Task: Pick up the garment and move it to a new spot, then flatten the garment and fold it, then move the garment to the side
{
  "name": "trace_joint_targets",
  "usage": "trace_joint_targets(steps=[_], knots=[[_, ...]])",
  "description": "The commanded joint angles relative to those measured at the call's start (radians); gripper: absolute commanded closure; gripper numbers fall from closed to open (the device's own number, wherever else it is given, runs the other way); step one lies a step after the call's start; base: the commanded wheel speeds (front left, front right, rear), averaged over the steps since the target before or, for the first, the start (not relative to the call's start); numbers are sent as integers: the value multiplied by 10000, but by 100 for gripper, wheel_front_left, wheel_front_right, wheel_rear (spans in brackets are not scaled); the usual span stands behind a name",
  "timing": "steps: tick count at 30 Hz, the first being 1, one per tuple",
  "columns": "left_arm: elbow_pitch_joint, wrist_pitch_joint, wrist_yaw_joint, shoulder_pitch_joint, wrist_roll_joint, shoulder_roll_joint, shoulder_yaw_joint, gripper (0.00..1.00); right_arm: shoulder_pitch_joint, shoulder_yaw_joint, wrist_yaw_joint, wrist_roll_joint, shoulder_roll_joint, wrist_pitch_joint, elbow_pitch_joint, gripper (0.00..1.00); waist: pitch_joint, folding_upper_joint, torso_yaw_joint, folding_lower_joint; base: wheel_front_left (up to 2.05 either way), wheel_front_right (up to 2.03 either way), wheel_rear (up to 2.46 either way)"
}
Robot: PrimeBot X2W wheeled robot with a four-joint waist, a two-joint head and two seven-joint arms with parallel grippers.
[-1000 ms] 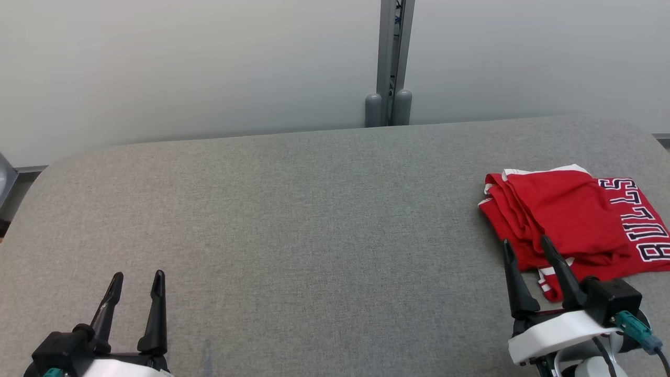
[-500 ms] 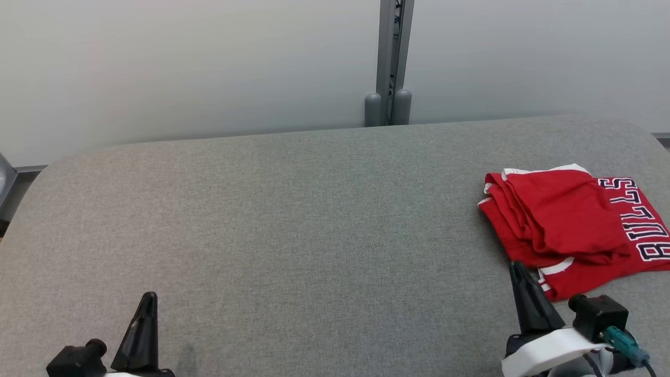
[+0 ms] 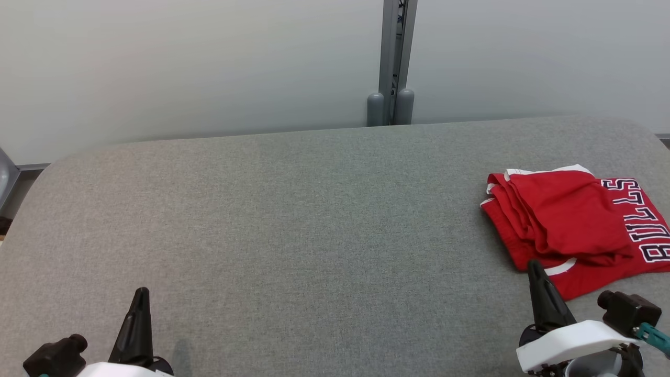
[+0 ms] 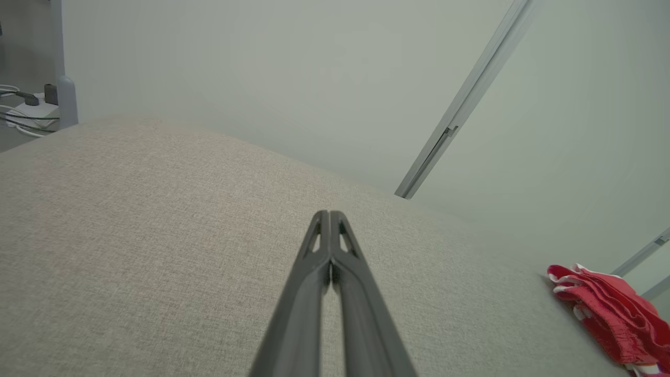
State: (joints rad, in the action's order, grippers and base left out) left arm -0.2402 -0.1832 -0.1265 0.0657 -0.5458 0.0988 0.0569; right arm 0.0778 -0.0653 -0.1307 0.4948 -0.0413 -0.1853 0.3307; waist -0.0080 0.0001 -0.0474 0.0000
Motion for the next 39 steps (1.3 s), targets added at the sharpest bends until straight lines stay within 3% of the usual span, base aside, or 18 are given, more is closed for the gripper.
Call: trace_joint_targets(steps=[1, 39], knots=[[141, 85, -10, -384, -381, 56, 86, 100, 261, 107, 0, 409, -67, 88, -216, 100, 1, -1, 6, 0, 0, 0, 0], [66, 1446, -33, -1085, -5217, -190, 324, 100, 318, 909, -1, 5480, -101, 1467, -552, 100, 40, -1, 170, 0, 0, 0, 0]])
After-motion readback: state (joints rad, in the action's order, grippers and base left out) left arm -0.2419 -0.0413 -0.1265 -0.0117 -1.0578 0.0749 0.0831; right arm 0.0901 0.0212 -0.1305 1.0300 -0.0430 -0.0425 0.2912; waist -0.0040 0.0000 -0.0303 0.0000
